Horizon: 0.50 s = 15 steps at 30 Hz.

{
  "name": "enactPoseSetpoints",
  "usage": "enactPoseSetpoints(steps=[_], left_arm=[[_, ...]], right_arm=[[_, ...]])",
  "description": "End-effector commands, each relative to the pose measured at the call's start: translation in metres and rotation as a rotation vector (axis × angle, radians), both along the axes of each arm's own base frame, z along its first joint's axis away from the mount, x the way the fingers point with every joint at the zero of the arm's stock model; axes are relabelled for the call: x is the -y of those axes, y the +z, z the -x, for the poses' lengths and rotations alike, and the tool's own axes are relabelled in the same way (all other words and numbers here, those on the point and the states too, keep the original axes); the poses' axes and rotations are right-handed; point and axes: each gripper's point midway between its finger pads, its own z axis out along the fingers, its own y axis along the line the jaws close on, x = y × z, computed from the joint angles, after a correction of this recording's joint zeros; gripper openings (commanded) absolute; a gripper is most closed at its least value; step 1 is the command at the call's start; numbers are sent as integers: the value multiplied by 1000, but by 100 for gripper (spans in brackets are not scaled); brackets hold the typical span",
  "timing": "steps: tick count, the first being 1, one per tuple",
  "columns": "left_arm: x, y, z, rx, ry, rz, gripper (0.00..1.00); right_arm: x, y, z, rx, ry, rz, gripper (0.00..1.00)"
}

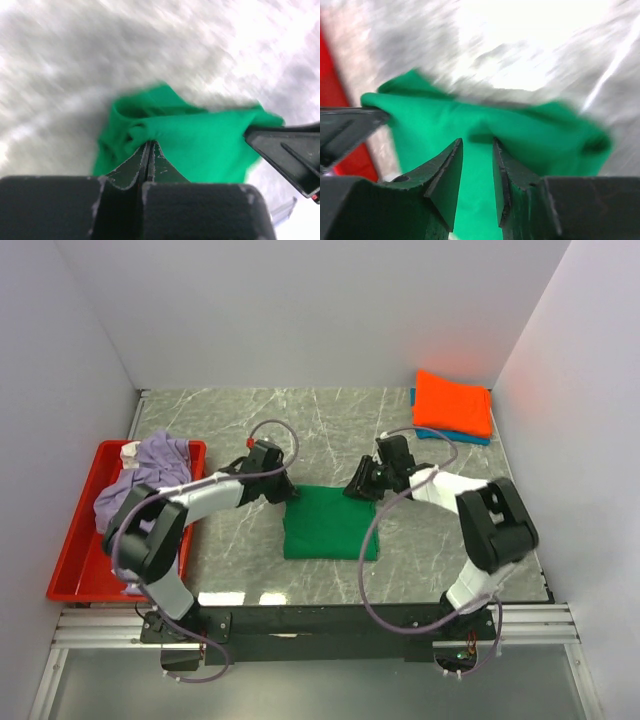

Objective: Fold and stack the t-shirts
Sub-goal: Fold the tshirt

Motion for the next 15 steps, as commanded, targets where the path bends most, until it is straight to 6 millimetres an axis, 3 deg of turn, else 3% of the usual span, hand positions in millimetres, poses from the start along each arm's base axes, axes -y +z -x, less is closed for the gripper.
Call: enactPoseSetpoints(steps=[1,4,9,13,15], left_arm=[[-9,-2,-34,29,29,-20,1],[-18,-21,-43,-13,54,-23,0],[-19,-30,-41,-42,50,7,1],[-20,-23,-40,-27,43,13,1],[-20,-8,-42,2,38,10,1]], right_arm=[[10,-18,-20,-35,-11,5,37],[19,-35,-23,-80,-25,-13,37],[26,-41,-23,-98,-21,-4,37],[30,-24,-22,-62,-23,5,37],[34,-9,-21,-29,-27,4,37]])
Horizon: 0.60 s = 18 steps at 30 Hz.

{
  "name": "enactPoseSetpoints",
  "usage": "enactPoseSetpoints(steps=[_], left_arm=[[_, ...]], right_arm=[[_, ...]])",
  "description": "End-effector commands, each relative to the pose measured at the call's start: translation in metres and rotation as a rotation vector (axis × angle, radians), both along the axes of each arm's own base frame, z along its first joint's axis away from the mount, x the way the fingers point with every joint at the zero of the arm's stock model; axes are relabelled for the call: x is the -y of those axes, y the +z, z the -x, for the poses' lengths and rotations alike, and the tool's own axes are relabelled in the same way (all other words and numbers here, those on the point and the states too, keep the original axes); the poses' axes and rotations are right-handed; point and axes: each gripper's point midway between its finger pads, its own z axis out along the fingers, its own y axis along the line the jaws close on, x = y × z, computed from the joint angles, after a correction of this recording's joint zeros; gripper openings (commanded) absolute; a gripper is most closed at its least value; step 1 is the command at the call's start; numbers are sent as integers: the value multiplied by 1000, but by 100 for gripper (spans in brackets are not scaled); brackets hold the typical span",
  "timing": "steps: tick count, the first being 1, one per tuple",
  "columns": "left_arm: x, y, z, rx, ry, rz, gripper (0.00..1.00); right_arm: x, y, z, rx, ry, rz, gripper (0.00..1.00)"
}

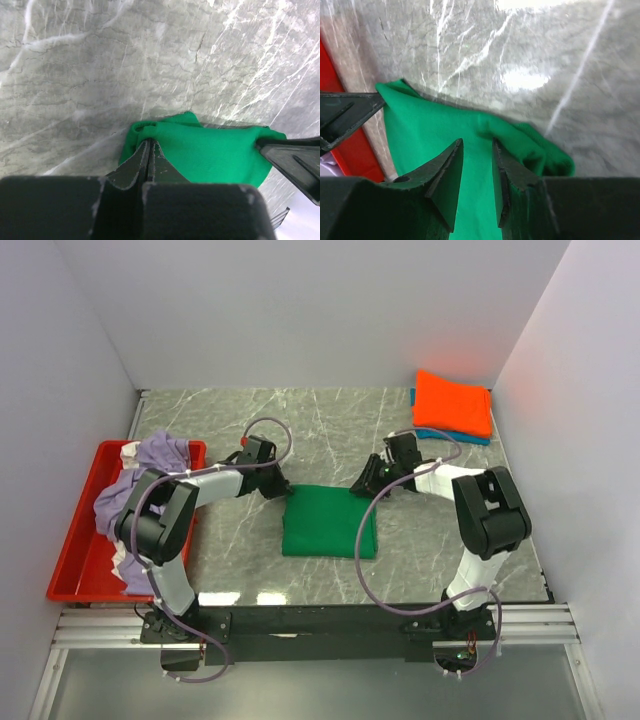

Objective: Fold and stack the t-shirts
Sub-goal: Fold the tshirt

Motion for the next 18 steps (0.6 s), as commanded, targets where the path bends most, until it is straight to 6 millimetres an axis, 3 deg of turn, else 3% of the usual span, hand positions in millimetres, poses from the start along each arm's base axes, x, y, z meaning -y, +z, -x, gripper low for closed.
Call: enactPoseSetpoints(steps=[1,7,10,14,18], left_arm=[[-2,28,-11,77,-12,-5,1],[-7,76,-14,174,-17,-38,1],[5,98,-3,210,-57,-32,1],[31,103,23,217,-131,-28,1],[57,90,56,188,-196,3,1]], right_arm=[[17,30,-1,77,-16,47,37],[27,67,5,156,-39,42,37],[25,79,14,179,-32,4,38],[24,73,27,167,-23,-14,38],[24,55,33,134,-12,-4,38]])
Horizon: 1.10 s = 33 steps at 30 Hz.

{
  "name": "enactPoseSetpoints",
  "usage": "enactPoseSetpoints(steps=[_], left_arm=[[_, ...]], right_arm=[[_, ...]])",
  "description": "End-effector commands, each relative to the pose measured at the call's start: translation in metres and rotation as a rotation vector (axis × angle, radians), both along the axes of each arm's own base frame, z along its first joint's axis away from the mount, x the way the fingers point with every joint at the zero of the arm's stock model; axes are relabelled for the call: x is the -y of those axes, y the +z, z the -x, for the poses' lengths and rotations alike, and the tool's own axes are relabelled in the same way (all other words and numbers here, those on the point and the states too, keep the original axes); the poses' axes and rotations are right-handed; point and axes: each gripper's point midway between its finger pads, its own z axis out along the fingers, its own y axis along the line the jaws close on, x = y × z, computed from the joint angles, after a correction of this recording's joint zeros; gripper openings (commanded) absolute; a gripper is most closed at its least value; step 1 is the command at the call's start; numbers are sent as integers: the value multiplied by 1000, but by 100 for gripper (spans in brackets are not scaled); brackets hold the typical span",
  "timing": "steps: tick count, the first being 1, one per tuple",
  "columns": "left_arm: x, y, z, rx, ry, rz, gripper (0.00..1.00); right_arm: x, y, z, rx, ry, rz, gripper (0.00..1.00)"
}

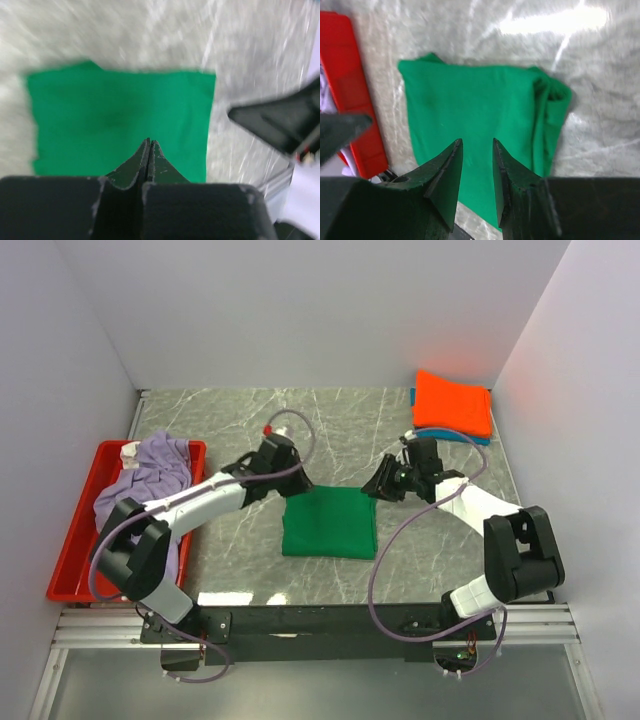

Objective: Fold and stack the t-shirts
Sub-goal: Fold the tshirt

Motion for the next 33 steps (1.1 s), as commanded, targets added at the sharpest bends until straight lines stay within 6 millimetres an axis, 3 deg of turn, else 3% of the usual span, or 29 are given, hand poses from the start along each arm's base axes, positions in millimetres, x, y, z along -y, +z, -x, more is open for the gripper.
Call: enactPoseSetpoints(steps=[1,5,10,17,21,24,27,33], left_arm=[[21,-6,32,-7,-69,5,1],[46,-26,68,-42,-152,-20,1],[61,-64,104,-100,-231,-82,1],[62,-100,129,-162,-269,-135,1],[61,-99,130,-157,-267,-139,1],[62,-88,129,-140,-269,-128,1],[66,-78,127,-124,-277,-113,1],[72,-61,121,-96,-289,-106,1]], right_arm=[[-2,-10,4,-9,23,-6,38],[1,-32,11,-57,24,13,38],[13,-60,17,-118,-11,83,37],[27,-61,16,-119,-55,146,37],[35,-39,14,-62,-79,180,43],[41,-25,16,-10,-87,201,54],[41,-27,21,7,-79,196,62],[28,-46,34,-41,-47,211,62]])
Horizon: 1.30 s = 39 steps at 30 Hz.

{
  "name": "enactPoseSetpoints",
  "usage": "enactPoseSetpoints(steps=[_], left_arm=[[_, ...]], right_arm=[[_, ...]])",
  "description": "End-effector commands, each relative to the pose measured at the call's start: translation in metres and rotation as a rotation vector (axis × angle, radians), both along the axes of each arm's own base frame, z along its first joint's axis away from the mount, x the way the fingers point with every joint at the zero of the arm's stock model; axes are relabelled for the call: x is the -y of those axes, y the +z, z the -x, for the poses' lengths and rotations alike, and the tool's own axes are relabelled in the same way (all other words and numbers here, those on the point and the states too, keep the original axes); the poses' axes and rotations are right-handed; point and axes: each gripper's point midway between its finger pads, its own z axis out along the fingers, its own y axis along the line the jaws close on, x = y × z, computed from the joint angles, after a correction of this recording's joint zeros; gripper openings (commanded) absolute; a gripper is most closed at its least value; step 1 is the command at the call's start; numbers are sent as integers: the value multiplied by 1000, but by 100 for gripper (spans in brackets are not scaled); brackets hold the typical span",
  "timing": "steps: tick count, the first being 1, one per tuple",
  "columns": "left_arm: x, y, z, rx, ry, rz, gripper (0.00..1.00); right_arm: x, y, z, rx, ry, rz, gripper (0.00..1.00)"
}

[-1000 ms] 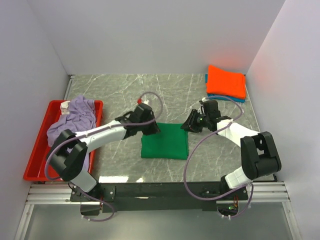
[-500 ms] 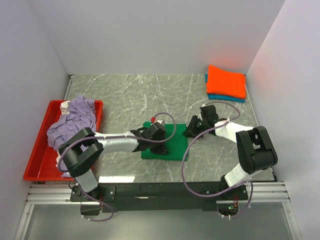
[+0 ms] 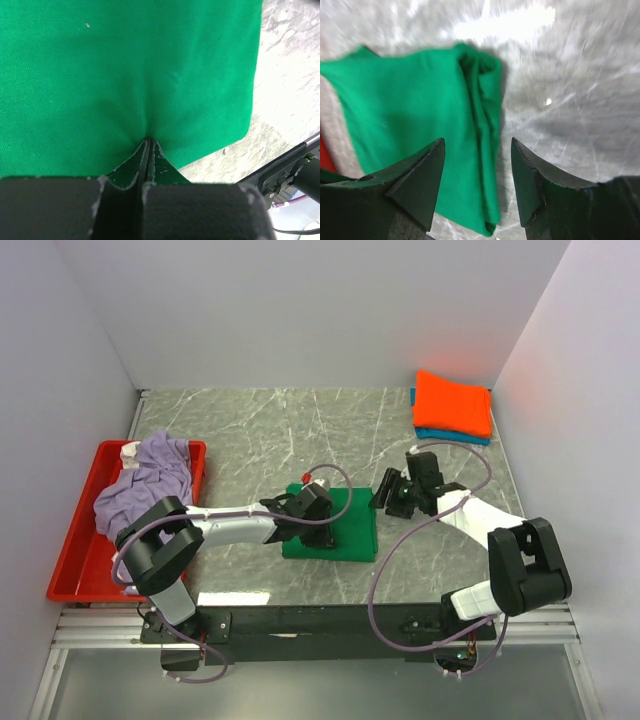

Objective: Fold and stack the t-shirts
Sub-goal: Fold the tshirt, then neatly place the folded tshirt to the corner

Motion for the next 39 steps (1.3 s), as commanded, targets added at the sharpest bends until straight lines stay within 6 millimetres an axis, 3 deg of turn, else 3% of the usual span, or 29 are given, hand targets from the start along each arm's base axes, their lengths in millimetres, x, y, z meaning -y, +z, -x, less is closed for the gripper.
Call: enactPoseSetpoints(steps=[1,13,18,24,25,26,29,30,32,33,35,37,38,39], left_arm=[[9,29,-8,60,-16,26,1],[8,75,-25,127,-16,66,1],[-6,91,-33,154,13,86,1],[-28,116,-38,209,47,86,1],[-32,119,-39,219,48,84,1],[-35,124,-38,228,48,86,1],[-51,139,-36,261,59,84,1],[-59,147,-36,274,69,85,1],[-67,152,-35,290,70,80,1],[-75,158,-34,298,81,82,1],[-80,163,-32,310,74,86,1],[-87,168,-29,323,67,82,1],[-89,167,-28,324,61,76,1],[-91,168,-29,329,63,71,1]], right_arm=[[-8,-13,9,-9,17,63,62],[-18,-43,20,-59,13,132,62],[-41,-45,19,-60,50,123,56],[-43,-44,18,-60,41,162,22],[-40,-38,10,-36,25,187,5],[-36,-36,11,-49,21,213,0],[-22,-20,-9,-6,-23,317,0],[-24,-5,-25,31,-42,333,0],[-8,-5,-35,30,-71,449,0],[-10,9,-51,64,-82,465,0],[0,7,-66,64,-87,572,0],[-1,22,-88,96,-78,606,0],[2,14,-93,63,-67,632,0],[2,30,-115,91,-89,614,0]])
